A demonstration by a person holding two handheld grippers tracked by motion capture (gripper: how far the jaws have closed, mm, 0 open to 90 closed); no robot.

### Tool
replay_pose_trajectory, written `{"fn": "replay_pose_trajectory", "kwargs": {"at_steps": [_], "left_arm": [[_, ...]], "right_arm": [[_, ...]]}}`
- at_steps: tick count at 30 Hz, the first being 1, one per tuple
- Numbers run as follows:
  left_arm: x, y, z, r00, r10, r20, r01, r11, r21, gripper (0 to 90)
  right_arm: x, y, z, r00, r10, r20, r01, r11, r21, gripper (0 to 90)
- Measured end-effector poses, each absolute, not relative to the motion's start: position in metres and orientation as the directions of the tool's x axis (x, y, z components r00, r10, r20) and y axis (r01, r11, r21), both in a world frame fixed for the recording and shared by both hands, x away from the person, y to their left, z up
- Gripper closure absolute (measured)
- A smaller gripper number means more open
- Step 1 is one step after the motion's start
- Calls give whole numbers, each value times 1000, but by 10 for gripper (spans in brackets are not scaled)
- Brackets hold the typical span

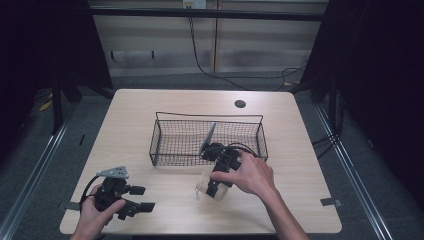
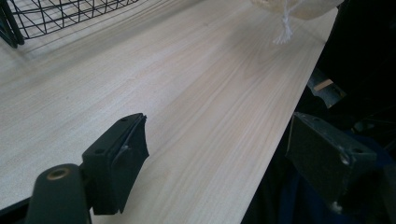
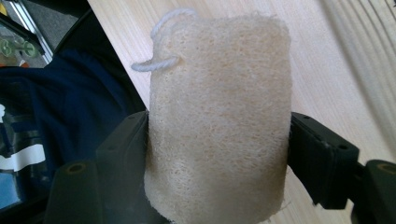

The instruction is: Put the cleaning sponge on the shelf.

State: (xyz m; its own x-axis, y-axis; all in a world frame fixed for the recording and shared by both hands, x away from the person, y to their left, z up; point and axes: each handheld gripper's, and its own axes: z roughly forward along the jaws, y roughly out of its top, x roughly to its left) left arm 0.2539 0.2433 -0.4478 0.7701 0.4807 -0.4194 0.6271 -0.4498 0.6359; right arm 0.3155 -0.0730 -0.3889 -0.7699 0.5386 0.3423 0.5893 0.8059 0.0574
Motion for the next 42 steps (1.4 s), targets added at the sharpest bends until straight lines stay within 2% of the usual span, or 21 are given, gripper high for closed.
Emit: {"fn": "replay_pose_trajectory", "kwargs": {"at_steps": [14, 30, 42], "left_arm": [[254, 243, -449, 769, 483, -419, 628, -448, 636, 197], [253, 242, -448, 770, 476, -424, 628, -450, 635, 197], [254, 243, -448, 771, 476, -423, 626, -450, 637, 197]], "right_arm": [[321, -80, -369, -772, 558, 306, 608, 788, 98, 254], [340, -102, -343, -708, 640, 299, 697, 701, 149, 255], [356, -117, -329, -652, 699, 294, 753, 640, 150, 255]]}}
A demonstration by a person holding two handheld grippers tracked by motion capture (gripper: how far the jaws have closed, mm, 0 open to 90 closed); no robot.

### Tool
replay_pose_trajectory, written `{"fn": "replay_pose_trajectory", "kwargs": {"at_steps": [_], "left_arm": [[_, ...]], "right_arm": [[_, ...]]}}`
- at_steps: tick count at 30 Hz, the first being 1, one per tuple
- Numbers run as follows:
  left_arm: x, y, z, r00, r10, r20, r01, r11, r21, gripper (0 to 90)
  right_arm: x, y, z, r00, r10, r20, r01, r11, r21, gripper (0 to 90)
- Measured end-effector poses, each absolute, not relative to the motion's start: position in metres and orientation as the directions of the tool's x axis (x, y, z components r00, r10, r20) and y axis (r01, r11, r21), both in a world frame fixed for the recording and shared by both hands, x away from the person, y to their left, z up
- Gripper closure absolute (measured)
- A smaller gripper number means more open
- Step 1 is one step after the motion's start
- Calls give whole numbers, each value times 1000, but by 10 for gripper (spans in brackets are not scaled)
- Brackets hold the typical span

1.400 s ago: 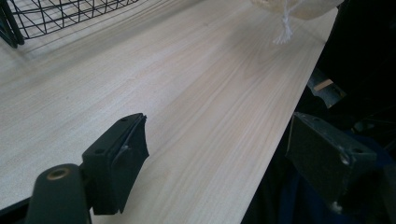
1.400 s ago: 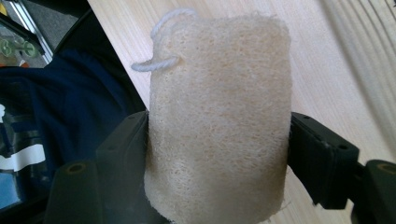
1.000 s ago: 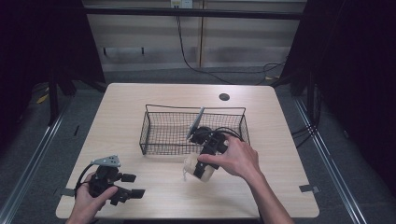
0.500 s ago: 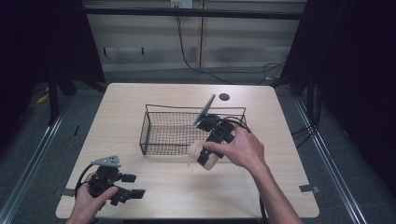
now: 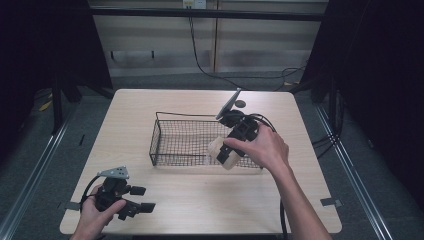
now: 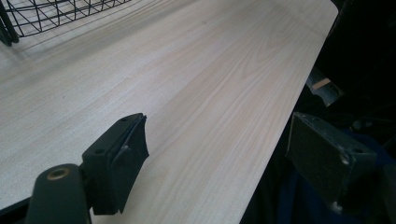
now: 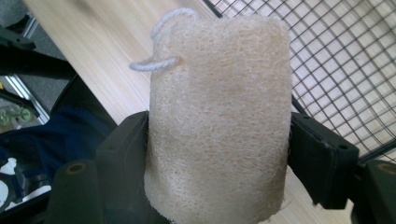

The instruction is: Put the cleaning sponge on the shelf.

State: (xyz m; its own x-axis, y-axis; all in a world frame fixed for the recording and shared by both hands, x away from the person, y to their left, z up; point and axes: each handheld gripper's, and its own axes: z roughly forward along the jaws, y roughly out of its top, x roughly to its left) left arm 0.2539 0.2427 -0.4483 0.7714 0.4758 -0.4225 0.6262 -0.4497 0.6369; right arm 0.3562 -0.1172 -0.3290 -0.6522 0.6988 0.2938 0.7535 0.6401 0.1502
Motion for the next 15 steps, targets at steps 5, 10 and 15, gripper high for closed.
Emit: {"fn": "replay_pose_trajectory", "kwargs": {"at_steps": [5, 10, 15], "left_arm": [[254, 243, -448, 772, 473, -424, 625, -450, 637, 197], [254, 243, -448, 773, 473, -424, 625, -452, 636, 197], [254, 243, -448, 771, 474, -426, 628, -449, 636, 197]], "right_arm": [[362, -118, -329, -615, 725, 309, 785, 602, 150, 255], [368, -120, -331, -586, 752, 302, 808, 573, 140, 255], [375, -127, -332, -546, 788, 285, 837, 530, 140, 255]]}}
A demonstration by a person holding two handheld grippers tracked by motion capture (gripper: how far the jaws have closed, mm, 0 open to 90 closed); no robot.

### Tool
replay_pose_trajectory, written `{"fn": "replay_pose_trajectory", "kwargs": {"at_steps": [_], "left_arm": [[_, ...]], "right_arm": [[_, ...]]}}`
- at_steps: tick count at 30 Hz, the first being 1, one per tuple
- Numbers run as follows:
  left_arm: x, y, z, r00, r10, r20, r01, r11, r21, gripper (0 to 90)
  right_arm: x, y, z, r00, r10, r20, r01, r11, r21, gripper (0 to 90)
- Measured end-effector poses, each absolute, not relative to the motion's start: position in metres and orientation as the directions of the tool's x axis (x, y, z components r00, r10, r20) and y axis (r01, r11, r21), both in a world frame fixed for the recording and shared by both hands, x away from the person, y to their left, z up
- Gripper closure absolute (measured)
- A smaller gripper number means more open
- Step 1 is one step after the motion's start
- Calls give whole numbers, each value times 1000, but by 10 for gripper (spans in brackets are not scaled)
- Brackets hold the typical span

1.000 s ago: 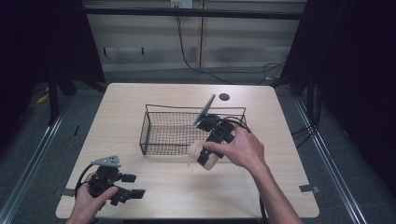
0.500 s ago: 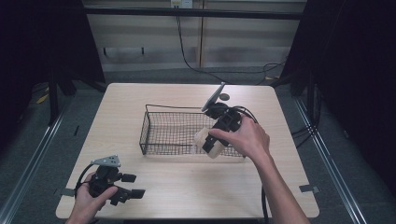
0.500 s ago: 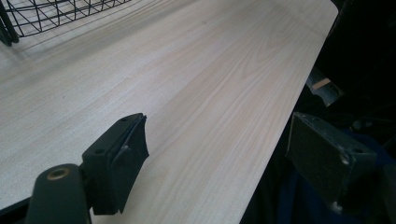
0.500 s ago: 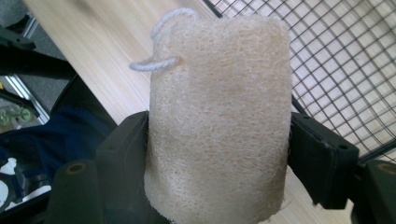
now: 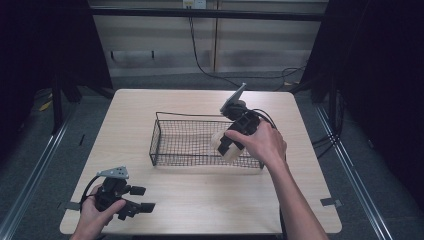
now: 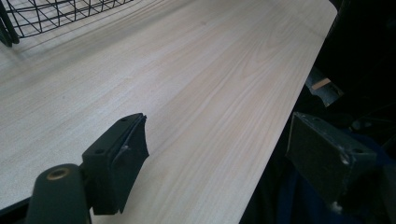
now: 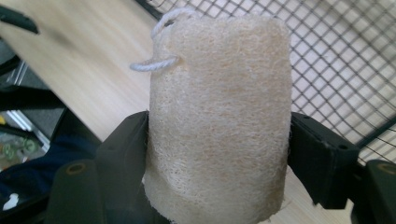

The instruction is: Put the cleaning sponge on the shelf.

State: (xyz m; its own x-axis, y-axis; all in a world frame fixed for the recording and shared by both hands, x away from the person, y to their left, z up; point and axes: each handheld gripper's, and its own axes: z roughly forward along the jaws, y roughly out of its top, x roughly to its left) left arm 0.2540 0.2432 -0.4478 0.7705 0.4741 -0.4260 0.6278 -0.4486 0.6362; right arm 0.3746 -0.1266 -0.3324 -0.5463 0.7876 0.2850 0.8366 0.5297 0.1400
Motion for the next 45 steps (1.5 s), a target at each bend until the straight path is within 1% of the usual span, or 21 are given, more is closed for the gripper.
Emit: {"fn": "replay_pose_trajectory", "kwargs": {"at_steps": [6, 9, 11, 12, 14, 15, 19, 24, 28, 29, 31, 35, 37, 45], "left_arm": [[254, 243, -448, 771, 474, -426, 627, -448, 637, 197], [254, 243, -448, 773, 473, -422, 625, -453, 636, 197], [254, 243, -448, 773, 473, -422, 624, -453, 636, 197], [254, 243, -448, 773, 473, -422, 625, -453, 636, 197], [254, 243, -448, 773, 473, -423, 625, -452, 636, 197], [254, 243, -448, 771, 474, -425, 627, -449, 637, 197], [254, 243, -448, 773, 473, -423, 625, -452, 636, 197], [254, 243, -448, 772, 473, -424, 626, -451, 636, 197], [254, 243, -448, 771, 475, -424, 627, -449, 637, 197], [254, 243, -448, 773, 473, -423, 625, -452, 637, 197], [254, 243, -448, 774, 472, -423, 624, -454, 636, 197], [254, 242, -448, 773, 475, -420, 624, -454, 636, 197], [253, 242, -448, 773, 472, -425, 626, -454, 634, 197], [253, 242, -448, 769, 477, -425, 629, -450, 634, 197]], "right_arm": [[381, -137, -336, -503, 820, 275, 865, 475, 164, 255], [383, -139, -339, -466, 846, 259, 885, 438, 159, 255], [384, -140, -340, -459, 851, 256, 888, 432, 157, 255], [387, -143, -341, -434, 865, 251, 901, 408, 148, 255], [387, -144, -341, -426, 870, 247, 904, 399, 151, 255], [390, -147, -343, -404, 880, 251, 914, 376, 152, 255], [393, -151, -346, -372, 895, 245, 927, 346, 144, 254], [396, -154, -349, -362, 903, 232, 930, 334, 154, 254], [399, -158, -352, -329, 920, 213, 940, 297, 168, 254], [402, -161, -355, -300, 933, 201, 950, 273, 153, 254], [403, -161, -359, -295, 934, 203, 953, 271, 134, 253], [403, -164, -365, -269, 939, 215, 961, 246, 130, 254], [405, -170, -370, -238, 948, 211, 968, 214, 131, 253], [409, -176, -377, -206, 957, 204, 976, 184, 119, 253]]}}
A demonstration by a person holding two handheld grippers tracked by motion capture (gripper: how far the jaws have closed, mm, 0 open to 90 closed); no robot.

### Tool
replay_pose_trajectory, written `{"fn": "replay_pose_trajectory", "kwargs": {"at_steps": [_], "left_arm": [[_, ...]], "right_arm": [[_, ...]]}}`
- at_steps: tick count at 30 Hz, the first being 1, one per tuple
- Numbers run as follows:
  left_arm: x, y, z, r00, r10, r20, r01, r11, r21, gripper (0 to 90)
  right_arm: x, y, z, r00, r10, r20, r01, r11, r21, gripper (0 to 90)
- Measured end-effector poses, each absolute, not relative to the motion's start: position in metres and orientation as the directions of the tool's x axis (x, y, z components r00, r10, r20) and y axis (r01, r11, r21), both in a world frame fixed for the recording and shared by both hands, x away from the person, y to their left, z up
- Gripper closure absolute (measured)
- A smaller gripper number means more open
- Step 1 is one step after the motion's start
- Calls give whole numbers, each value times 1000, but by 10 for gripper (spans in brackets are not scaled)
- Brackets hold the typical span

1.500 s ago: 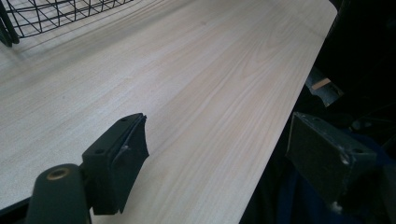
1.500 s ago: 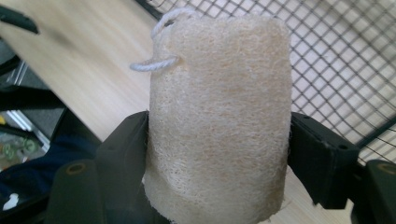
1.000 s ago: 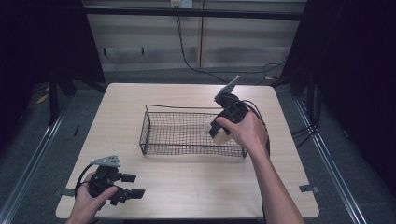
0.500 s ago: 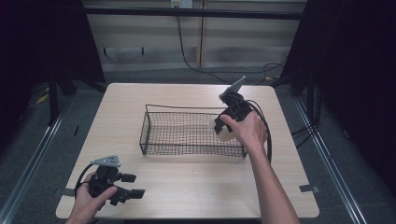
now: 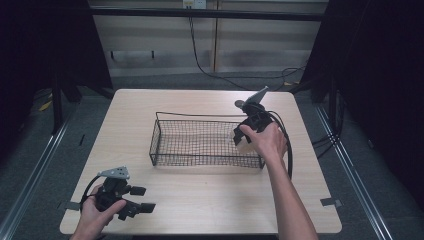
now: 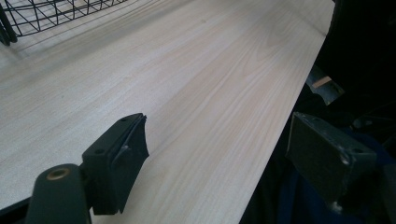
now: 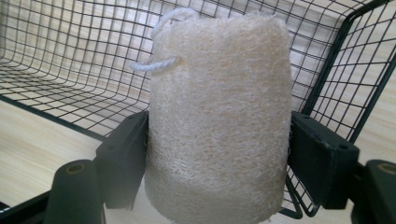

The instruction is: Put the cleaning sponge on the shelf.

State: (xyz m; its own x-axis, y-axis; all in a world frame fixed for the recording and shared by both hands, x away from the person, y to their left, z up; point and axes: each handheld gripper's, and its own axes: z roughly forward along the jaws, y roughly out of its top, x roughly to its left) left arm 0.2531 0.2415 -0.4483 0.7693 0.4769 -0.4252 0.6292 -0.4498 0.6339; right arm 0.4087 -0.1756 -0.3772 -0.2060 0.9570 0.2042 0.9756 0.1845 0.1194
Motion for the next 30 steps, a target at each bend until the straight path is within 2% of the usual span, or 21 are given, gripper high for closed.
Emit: {"fn": "replay_pose_trajectory", "kwargs": {"at_steps": [16, 30], "left_arm": [[254, 242, -448, 773, 474, -422, 625, -453, 636, 197], [254, 242, -448, 773, 473, -424, 626, -454, 635, 197]], "right_arm": [[415, -185, -402, -116, 977, 180, 992, 107, 62, 254], [416, -185, -419, -97, 982, 160, 995, 93, 33, 254]]}}
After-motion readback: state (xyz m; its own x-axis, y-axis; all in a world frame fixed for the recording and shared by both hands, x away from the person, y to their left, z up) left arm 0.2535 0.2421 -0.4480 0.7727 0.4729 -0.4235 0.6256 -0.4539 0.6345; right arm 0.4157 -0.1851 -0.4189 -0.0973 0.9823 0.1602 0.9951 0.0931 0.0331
